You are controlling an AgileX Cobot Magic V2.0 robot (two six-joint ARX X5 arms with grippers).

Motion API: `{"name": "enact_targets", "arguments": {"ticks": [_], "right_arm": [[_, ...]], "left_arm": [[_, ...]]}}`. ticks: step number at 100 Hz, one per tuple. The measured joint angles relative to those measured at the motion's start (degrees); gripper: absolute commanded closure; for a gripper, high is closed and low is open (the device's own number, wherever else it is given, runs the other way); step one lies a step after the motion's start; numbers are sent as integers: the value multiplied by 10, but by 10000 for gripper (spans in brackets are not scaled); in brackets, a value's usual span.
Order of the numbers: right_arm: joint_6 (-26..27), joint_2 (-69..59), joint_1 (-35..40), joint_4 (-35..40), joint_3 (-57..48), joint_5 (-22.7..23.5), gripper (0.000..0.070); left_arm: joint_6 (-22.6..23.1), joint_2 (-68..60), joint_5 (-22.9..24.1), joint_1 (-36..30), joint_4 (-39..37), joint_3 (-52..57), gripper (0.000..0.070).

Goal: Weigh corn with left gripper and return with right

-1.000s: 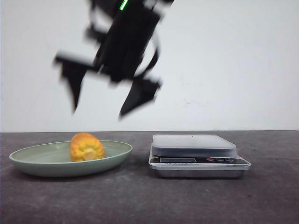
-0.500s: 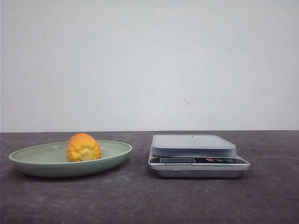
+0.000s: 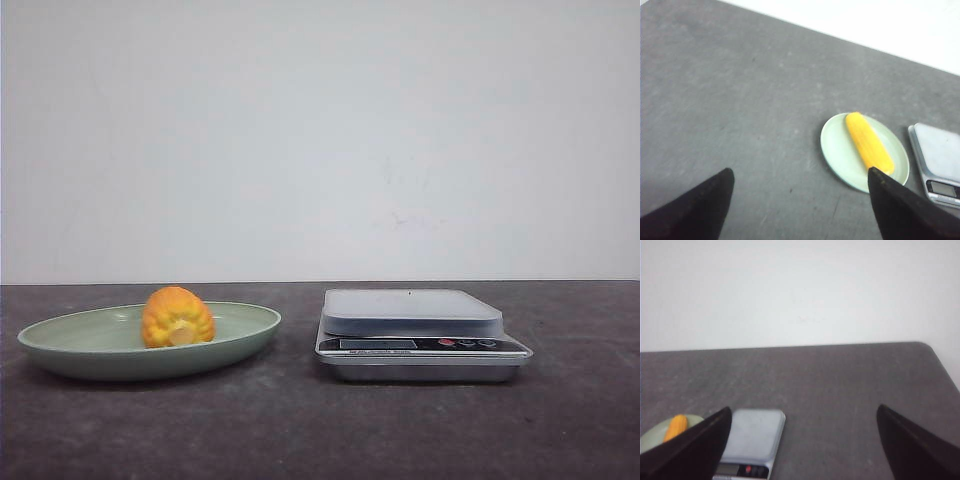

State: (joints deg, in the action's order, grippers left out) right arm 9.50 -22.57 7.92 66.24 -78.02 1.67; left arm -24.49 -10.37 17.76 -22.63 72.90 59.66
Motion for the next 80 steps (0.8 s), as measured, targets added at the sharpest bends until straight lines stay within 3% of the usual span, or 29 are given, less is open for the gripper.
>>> {"name": "enact_targets", "arguments": {"ticks": [14,18,22,26,28,29,32,80], "right_arm": [[3,33,0,8,69,26,275],[4,43,0,8,91,34,361],[4,55,-1,7,110,38,517],[5,66,-1,7,126,41,700],[5,71,-1,7,132,41,700],[5,73,-1,7,135,41,692],[4,78,0,6,142,41,690],[4,81,-1,0,156,42,690]], "left_arm": [[8,0,-1,0,-18,-31,197],[11,0,-1,0,-21,-38,221],[14,0,-1,0,-25,-42,339],[19,0,-1,0,-27,-44,557],[22,0,-1,0,-29,-44,687],[24,0,-1,0,-30,-44,700],[28,0,-1,0,-35,-44,679],[47,-1,-13,0,-89,-45,700]]}}
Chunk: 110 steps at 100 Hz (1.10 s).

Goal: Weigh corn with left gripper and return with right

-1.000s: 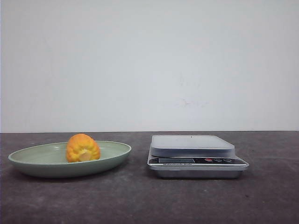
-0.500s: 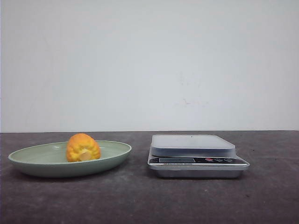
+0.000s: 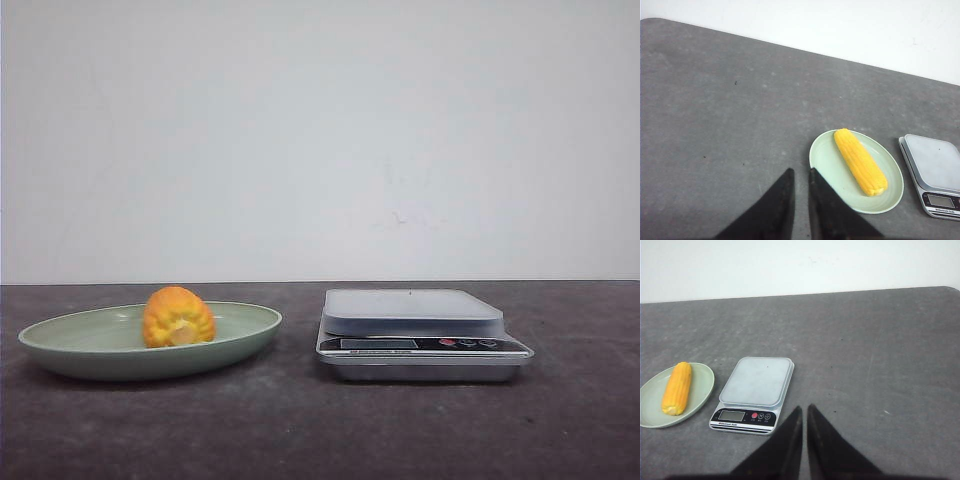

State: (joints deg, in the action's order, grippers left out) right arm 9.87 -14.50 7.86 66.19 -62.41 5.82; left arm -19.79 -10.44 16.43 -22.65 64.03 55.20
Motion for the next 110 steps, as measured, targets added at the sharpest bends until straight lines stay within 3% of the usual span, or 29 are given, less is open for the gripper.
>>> {"name": "enact_targets", "arguments": {"ticks": [68,87,110], "right_arm": [[0,0,0,0,0,0,690],[0,0,0,0,0,0,690],[0,0,0,0,0,0,690]], "left_arm": [[7,0,2,14,-17,-6,700],[57,18,-7,101,-191,-117,700],[90,95,-121,196,-458,-344,700]]}}
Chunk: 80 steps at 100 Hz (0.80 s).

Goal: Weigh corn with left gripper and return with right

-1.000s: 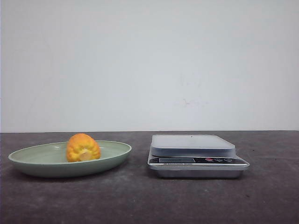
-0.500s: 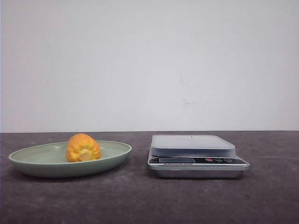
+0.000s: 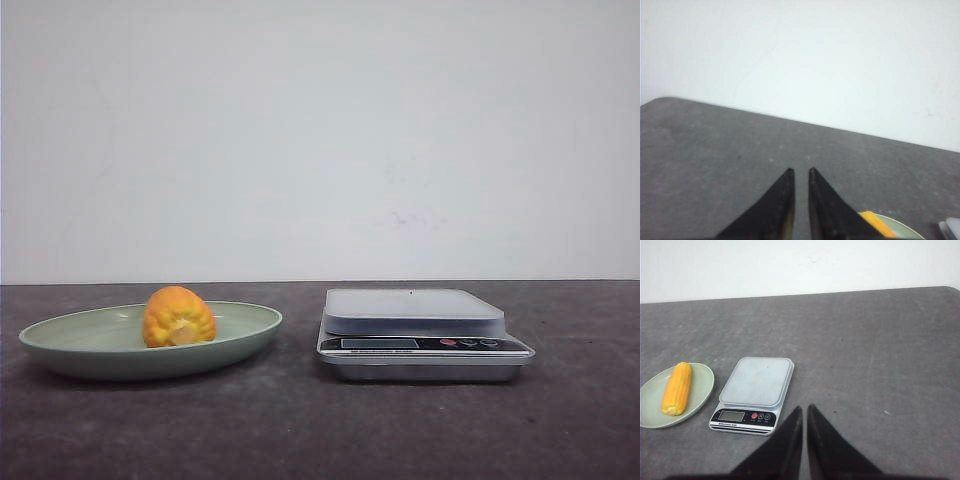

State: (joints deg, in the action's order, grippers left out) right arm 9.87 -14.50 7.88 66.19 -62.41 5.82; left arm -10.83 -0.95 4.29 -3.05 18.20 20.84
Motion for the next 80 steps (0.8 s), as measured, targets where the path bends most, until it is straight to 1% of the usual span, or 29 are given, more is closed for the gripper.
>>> {"name": "enact_targets", "arguments": {"ticks": [13,32,41,56,80], "right_arm": [[0,0,0,0,0,0,690],[0,0,0,0,0,0,690],[0,0,0,0,0,0,690],[0,0,0,0,0,0,690],[0,0,0,0,0,0,690]], "left_arm": [[4,6,-12,23,-79,-103,700],[8,7,-17,35,-129,-188,700],[12,6,-27,35,-121,-190,700],[35,7,-31,35,-76,-190,700],[43,7,-32,35,-76,-190,700]]}}
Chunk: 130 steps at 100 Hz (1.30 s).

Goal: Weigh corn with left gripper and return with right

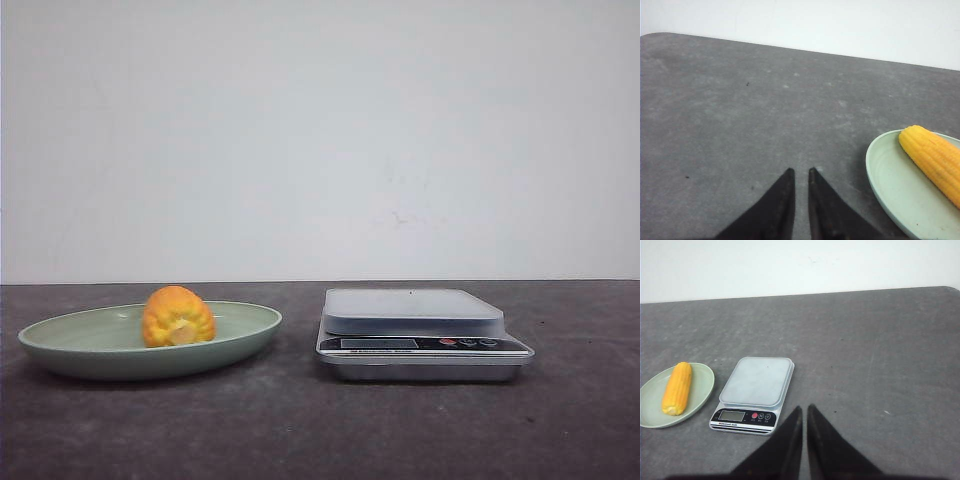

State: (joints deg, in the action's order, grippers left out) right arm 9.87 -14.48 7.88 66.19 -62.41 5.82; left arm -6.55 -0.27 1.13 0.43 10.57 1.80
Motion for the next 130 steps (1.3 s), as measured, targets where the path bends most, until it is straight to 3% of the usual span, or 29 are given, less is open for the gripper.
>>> {"name": "enact_targets", "arguments": {"ticks": [81,98,115,130], "right_arm": [[-15,0,0,-10,1,-13,690],[-54,27,-44,-173,68,-28,690],[-69,98,-73,-392,242,-28,690],[-71,131,-74,-530,404,-28,690]], "left_arm": [[0,0,0,0,0,0,700],[0,0,0,0,0,0,700],[0,0,0,0,0,0,700],[0,0,0,0,0,0,700]]}}
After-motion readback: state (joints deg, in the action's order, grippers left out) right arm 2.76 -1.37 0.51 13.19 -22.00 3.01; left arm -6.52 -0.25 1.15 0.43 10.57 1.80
